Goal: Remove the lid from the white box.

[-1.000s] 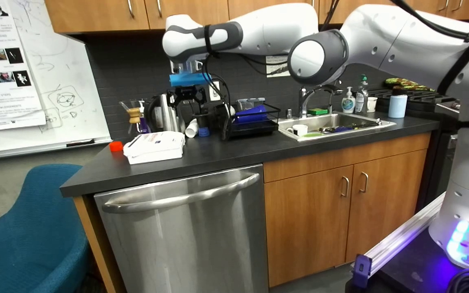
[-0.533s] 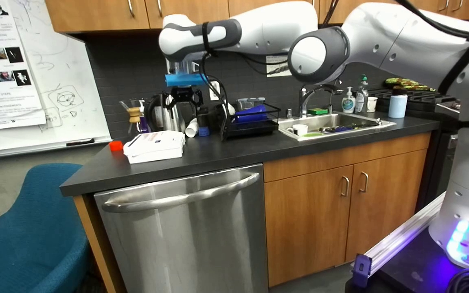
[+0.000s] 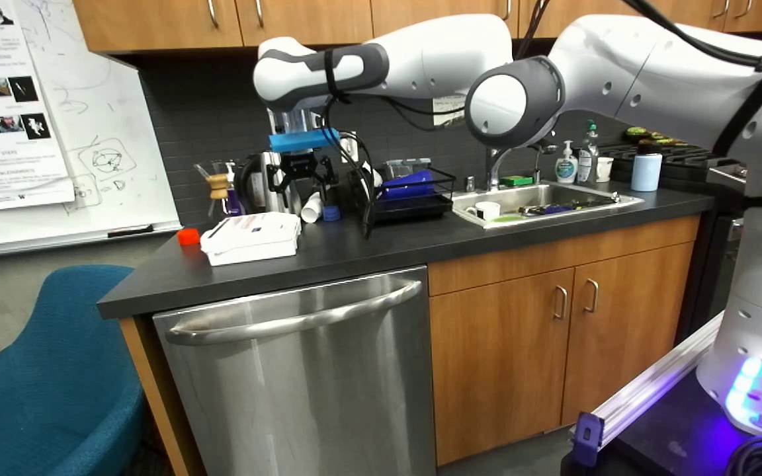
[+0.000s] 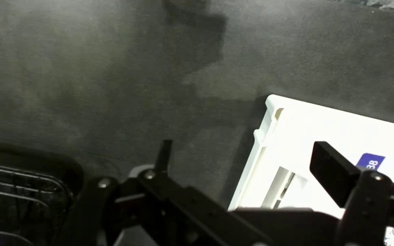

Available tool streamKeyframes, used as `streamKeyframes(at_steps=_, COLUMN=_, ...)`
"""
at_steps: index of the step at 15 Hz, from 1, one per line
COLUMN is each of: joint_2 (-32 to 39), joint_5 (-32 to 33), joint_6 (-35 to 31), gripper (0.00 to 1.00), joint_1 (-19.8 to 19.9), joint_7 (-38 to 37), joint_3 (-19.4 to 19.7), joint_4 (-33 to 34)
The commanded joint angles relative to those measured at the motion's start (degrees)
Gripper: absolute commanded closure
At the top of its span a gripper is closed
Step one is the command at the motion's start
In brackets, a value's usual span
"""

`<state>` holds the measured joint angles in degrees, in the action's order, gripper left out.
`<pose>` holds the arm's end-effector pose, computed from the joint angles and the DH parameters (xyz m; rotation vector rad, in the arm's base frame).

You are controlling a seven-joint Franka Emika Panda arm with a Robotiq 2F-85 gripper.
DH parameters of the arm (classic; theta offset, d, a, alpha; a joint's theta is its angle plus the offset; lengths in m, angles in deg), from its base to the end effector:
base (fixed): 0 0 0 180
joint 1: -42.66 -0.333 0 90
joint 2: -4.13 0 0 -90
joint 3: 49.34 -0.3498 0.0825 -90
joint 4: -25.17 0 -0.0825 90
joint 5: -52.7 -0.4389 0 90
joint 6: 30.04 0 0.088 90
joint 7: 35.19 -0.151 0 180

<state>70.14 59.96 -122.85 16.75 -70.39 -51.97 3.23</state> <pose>0.8013 0.3861 0.3557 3.0995 -0.2242 0.1815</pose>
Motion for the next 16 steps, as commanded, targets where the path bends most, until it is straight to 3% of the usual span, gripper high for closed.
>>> streamKeyframes(at_steps=1, joint_2=0.00, joint_5=0.00, joint_6=0.10, gripper=0.00, joint_1=0.00, joint_7=0.00, joint_3=0.00, joint_4=0.13)
streamKeyframes(at_steps=3, joint_2=2.21, joint_5=-1.31, joint_6=1.99, gripper=0.00, joint_1=-0.40, joint_7=0.48, joint_3=1.45, joint_4=4.30)
streamKeyframes(at_steps=9, joint_2=1.21, joint_5=0.57, joint_6=-12.48, gripper=0.00, joint_1=-1.89, joint_7=-7.06, joint_3=4.93, joint_4=1.27)
streamKeyframes(at_steps=16, joint_2=3.22, joint_5=3.47, joint_6=-15.90, gripper=0.00, joint_1=-4.52, joint_7=-8.89, joint_3=8.67, joint_4=1.55)
